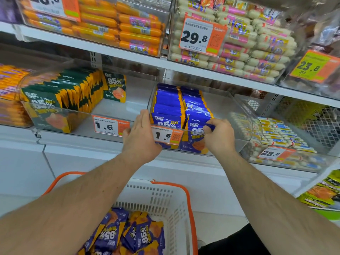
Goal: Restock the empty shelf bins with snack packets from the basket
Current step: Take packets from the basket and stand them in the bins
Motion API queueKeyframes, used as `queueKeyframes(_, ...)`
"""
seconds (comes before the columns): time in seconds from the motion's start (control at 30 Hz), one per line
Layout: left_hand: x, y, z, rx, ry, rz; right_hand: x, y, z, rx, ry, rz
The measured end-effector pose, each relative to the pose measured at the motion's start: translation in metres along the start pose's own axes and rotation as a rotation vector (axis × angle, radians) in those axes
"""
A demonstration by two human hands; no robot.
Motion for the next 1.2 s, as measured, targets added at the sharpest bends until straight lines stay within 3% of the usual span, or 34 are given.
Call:
queueKeyframes(0.13,0.015,-0.007,-0.022,-0.141,0.034,0.079,0.011,-0.039,-0.027,0.308,0.194,-0.031)
queueKeyframes(0.23,0.013,-0.035,-0.046,-0.169,-0.115,0.141,-0.02,-0.071,-0.074,0.558,0.144,0.11)
queueKeyframes(0.33,-0.001,-0.082,-0.076,-0.101,-0.432,0.223,-0.095,-0.064,-0.127,0.493,-0.241,0.131)
queueKeyframes(0.43,-0.01,-0.121,-0.107,-0.033,-0.682,0.276,-0.174,-0.028,-0.193,0.37,-0.67,-0.018)
queueKeyframes(0.57,-0.025,-0.157,-0.134,0.036,-0.875,0.304,-0.242,0.038,-0.295,0.385,-1.167,-0.334)
queueKeyframes(0.67,-0.037,-0.171,-0.145,0.021,-0.96,0.323,-0.263,0.078,-0.352,0.489,-1.364,-0.523)
queueKeyframes(0.8,-0.048,-0.182,-0.151,0.063,-0.996,0.301,-0.269,0.101,-0.388,0.669,-1.428,-0.653)
queueKeyframes(0.97,-0.057,-0.19,-0.151,0.104,-0.995,0.268,-0.271,0.111,-0.413,0.881,-1.36,-0.677)
queueKeyframes(1.2,-0.059,-0.199,-0.153,0.141,-1.015,0.28,-0.277,0.117,-0.403,0.827,-1.308,-0.681)
Point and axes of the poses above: each hand's wrist, its own z-axis towards the middle knuckle, its own x-axis out of the back of the hand, y = z × x, the point moved 9 cm from there along z, towards the middle knuckle, and after that the axes turned 15 degrees about y, right-handed, at the moved point
